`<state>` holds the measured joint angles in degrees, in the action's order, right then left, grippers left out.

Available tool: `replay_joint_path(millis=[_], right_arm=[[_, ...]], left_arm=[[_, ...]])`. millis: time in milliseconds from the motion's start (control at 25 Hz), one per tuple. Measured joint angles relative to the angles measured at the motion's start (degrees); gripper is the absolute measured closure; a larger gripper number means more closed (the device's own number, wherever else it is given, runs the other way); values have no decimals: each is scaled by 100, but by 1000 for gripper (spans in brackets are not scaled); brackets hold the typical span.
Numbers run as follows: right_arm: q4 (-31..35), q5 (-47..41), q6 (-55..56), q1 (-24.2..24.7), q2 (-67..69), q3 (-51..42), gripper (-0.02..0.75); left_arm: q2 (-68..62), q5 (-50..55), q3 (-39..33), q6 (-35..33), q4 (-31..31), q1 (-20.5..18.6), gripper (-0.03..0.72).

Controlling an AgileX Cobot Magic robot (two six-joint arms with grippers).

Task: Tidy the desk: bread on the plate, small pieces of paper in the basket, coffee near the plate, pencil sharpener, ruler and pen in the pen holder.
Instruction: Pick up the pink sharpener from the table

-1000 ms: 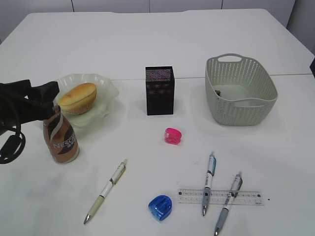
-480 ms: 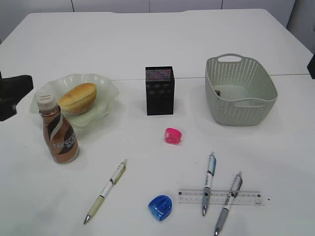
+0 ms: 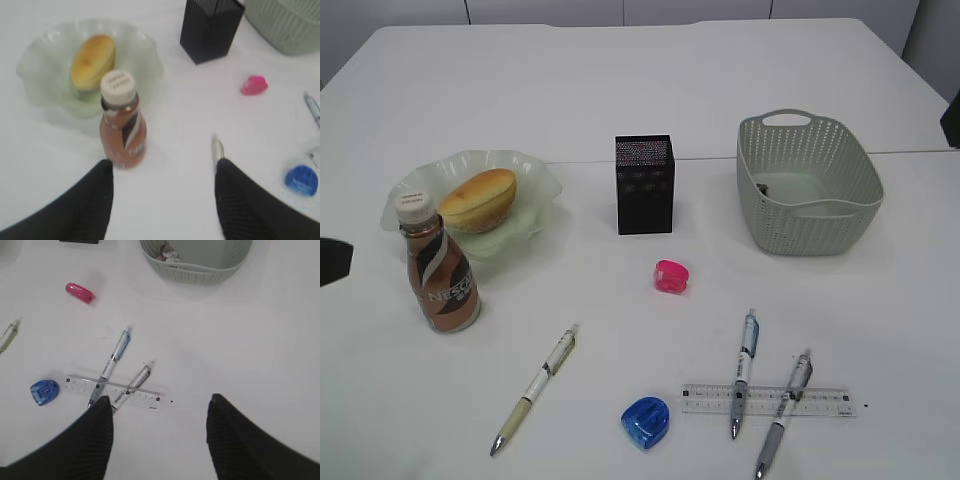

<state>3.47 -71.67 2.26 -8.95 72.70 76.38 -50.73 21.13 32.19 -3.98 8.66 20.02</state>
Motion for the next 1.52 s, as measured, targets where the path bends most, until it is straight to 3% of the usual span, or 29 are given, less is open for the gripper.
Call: replay_joint_path(millis=[160, 360, 480, 600, 800, 960, 1320, 1520], right_arm=[[86, 0, 49, 0, -148, 0, 269], [465, 0, 68, 0, -183, 0, 269], [549, -11, 141, 0, -183, 0, 269], [452, -11, 280, 0, -251, -25, 269], [262, -11, 425, 0, -485, -542, 269], [253, -11, 463, -33, -685, -1194, 269], [466, -11, 421, -108, -646, -1536, 269], [508, 323, -306, -310, -212, -1536, 269]], left_arm=[[0, 1466, 433, 529, -392, 0, 223], [0, 3587, 1127, 2325, -1909, 3, 223], [-49, 4704, 1433, 2761, -2221, 3, 223], [-86, 4905, 1494, 2834, -1906, 3, 223], [-139, 4937, 1494, 2618, -342, 3, 223], [-148, 4962, 1494, 2325, 467, 3, 223], [-152, 4970, 1494, 2176, 397, 3, 223], [-152, 4970, 1494, 2166, 380, 3, 223]])
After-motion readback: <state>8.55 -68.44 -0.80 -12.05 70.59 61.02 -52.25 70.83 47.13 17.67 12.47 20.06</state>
